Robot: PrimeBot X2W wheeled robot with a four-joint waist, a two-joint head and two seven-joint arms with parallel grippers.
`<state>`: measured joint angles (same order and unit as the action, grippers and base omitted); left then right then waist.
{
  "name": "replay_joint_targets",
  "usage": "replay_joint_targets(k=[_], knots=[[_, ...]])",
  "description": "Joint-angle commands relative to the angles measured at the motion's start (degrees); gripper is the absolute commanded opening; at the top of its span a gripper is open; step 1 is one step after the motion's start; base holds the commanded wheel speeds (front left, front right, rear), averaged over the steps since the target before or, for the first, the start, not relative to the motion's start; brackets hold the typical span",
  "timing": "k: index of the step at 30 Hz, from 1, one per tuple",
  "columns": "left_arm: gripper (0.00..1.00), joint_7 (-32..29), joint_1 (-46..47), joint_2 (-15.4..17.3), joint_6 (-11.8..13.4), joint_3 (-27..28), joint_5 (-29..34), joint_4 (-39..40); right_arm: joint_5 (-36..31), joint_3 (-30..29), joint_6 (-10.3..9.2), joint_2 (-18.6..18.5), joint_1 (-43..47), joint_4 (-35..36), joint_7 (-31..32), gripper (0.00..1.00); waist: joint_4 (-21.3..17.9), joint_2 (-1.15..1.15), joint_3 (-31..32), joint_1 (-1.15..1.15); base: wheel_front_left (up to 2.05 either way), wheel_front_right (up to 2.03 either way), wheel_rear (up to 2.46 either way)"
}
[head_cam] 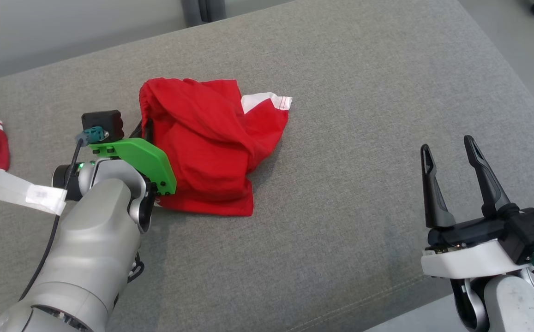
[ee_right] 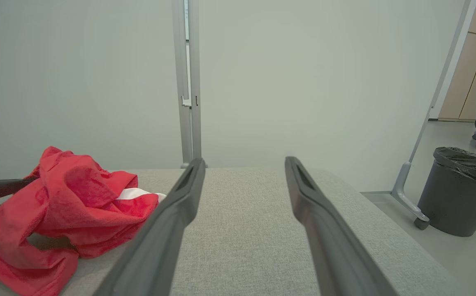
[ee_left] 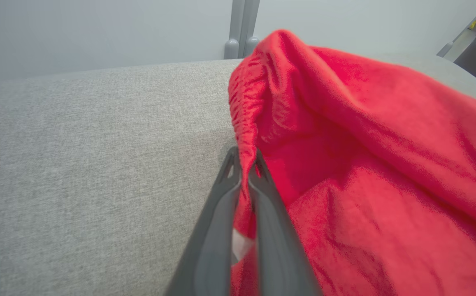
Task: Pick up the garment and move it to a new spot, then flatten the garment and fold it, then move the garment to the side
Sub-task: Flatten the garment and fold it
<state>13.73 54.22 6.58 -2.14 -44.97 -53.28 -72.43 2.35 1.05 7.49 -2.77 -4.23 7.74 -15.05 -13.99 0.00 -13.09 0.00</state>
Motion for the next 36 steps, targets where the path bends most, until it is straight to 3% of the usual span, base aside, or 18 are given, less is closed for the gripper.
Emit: replay_joint_targets(k=[1, 4, 13, 29, 34, 35, 36], knots=[[0.00, 0.7, 0.8, 0.0, 1.0, 0.0, 0.6, 0.3, 0.1, -0.1, 0.01, -0.2, 0.0, 0.0, -0.2, 1.00, 1.1, 0.00, 0.9, 0.00, 0.00, 0.00, 0.00], [0.00, 1.5, 0.0, -0.3, 4.1, 0.6, 1.7, 1.4, 0.2, -0.5, 0.01, -0.2, 0.5, -0.2, -0.2, 1.00, 2.7, 0.00, 2.0, 0.00, 0.00, 0.00, 0.00], [0.00, 1.5, -8.5, 3.1, 13.4, 7.2, 4.6, 10.8, 0.6, -1.4, 0.01, -0.2, 1.9, -0.5, -0.2, 1.00, 6.8, 0.00, 4.7, 0.00, 0.00, 0.00, 0.00], [0.00, 1.5, -22.5, 7.8, 17.4, 12.3, 4.2, 17.2, 1.2, -1.4, 0.01, -0.2, 3.0, -1.7, -0.2, 1.00, 9.3, 0.00, 6.9, 0.00, 0.00, 0.00, 0.00], [0.00, 1.5, -24.8, 8.2, 17.0, 12.4, 4.0, 18.2, 1.4, -0.9, 0.01, -0.2, 3.0, -2.4, -0.2, 1.00, 9.5, 0.00, 7.0, 0.00, 0.00, 0.00, 0.00], [0.31, 1.5, -25.2, 8.2, 17.1, 12.4, 4.1, 18.4, 1.4, -0.7, 0.01, -0.2, 3.0, -2.5, -0.2, 1.00, 9.5, 0.00, 7.1, 0.00, 0.00, 0.00, 0.00], [0.80, 1.5, -25.6, 8.2, 17.1, 12.4, 4.2, 18.7, 1.4, -0.6, 0.01, -0.2, 3.0, -2.8, -0.2, 1.00, 9.5, 0.00, 7.1, 0.00, 0.00, 0.00, 0.00]])
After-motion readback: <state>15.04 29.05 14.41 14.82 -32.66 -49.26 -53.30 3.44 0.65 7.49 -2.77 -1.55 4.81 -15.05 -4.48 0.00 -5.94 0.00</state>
